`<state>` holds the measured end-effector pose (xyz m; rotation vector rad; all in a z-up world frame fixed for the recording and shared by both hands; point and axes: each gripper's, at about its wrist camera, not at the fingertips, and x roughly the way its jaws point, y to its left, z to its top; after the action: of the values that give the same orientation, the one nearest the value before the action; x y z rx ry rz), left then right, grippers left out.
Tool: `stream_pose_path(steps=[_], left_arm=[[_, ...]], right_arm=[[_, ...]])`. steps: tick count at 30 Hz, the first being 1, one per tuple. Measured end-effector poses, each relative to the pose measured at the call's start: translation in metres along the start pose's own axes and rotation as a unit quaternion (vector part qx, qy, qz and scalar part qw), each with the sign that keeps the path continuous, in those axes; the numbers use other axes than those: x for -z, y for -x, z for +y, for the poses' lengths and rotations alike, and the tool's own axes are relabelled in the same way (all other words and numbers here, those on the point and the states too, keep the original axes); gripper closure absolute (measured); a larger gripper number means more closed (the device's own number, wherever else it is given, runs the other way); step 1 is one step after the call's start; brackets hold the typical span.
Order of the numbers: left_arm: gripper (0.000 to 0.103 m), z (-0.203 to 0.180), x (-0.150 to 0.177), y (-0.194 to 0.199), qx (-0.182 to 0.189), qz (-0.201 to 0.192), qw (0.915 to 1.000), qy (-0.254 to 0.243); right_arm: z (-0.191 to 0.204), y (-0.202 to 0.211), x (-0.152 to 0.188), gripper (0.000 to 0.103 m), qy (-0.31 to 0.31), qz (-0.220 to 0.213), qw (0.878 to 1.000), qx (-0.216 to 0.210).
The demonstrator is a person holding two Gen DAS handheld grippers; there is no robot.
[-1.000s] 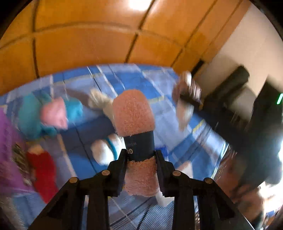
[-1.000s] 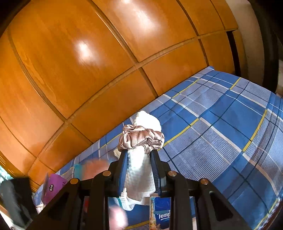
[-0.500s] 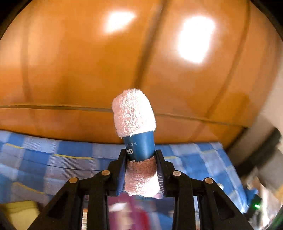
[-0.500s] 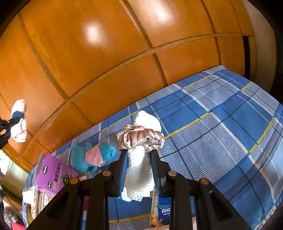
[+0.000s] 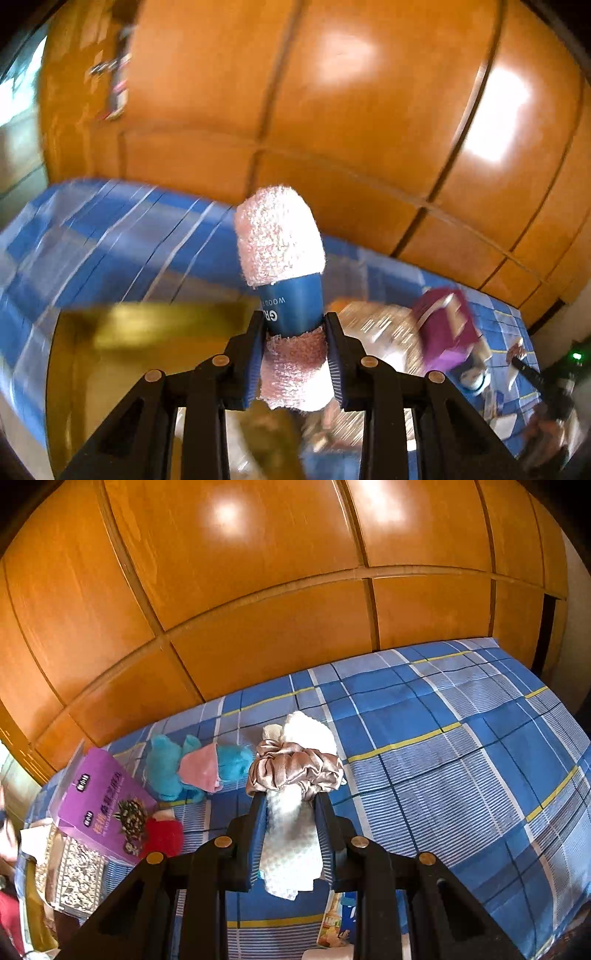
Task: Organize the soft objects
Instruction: 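Carry the pink towel roll into the gold tray and open the left tool, then carry the white lace toy into the gold tray and open the right tool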
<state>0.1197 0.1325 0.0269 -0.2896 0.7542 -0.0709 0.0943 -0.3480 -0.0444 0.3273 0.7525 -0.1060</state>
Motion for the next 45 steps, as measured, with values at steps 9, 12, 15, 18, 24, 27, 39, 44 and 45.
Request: stream_pose_path(steps=[9,12,15,18,24,27,39,44,45], left_arm=[[0.070,0.083,0.062,-0.028,-0.017,0.074,0.9923,0.098],[0.069,0.093,0.055,-0.035,0.000,0.072,0.9900,0.122],[0.053,0.090,0.052,-0.038,0.019,0.071,0.9895,0.124],[0.036,0.082,0.055,-0.031,0.035,0.062,0.9909,0.114],[0.031,0.063,0.069,-0.008,0.017,0.057,0.9974,0.039],[0.031,0.056,0.078,0.004,0.009,0.050,0.9987,0.010],[0.030,0.051,0.091,0.026,-0.005,0.036,0.9991,-0.023],[0.027,0.063,0.093,0.032,-0.026,0.031,0.9992,-0.008],[0.027,0.066,0.094,0.033,-0.029,0.030,0.9991,-0.007]], right_arm=[[0.002,-0.013,0.004,0.078,0.008,0.030,0.999,0.035],[0.007,-0.017,0.006,0.078,0.019,0.039,0.998,0.044],[0.016,-0.022,0.009,0.078,0.042,0.046,0.996,0.059],[0.023,-0.025,0.011,0.078,0.056,0.054,0.995,0.065],[0.042,-0.023,-0.008,0.078,0.048,0.050,0.997,0.040],[0.068,-0.021,-0.030,0.078,0.062,0.038,0.997,0.025],[0.230,-0.008,-0.079,0.078,0.162,0.010,0.980,-0.112],[0.298,0.009,-0.037,0.078,0.253,0.025,0.947,-0.196],[0.308,0.011,-0.025,0.078,0.268,0.031,0.940,-0.207]])
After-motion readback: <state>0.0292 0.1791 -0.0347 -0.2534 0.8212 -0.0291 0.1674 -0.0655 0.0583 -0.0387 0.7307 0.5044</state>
